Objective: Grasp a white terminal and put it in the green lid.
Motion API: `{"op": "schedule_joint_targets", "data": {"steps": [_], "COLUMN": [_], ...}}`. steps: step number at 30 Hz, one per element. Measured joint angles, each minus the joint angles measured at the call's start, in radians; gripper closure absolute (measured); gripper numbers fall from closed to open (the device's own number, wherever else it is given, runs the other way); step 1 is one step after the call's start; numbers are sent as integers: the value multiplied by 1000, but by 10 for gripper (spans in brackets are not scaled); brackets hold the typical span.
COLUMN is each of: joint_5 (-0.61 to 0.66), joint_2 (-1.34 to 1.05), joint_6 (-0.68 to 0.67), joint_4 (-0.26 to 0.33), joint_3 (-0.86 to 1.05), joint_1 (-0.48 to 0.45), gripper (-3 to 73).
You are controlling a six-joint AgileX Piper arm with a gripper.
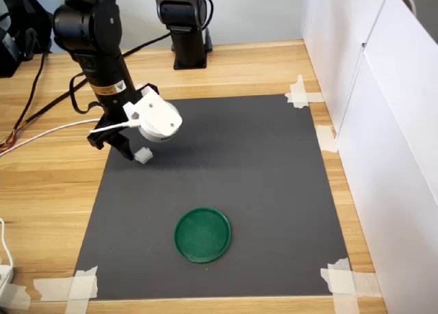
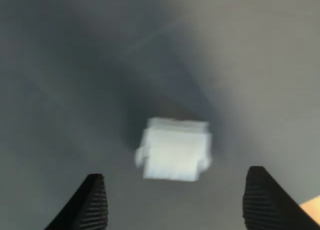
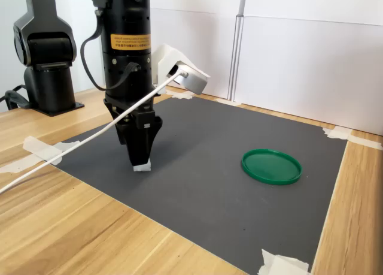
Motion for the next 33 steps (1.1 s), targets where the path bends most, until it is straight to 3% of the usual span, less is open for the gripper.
{"op": "schedule_joint_targets", "data": {"steps": [33], "joint_5": [-14], "joint_2": [55], "joint_6": [45], "joint_4": [40], "joint_3": [0], "joint_1": [0], "gripper": [27]}}
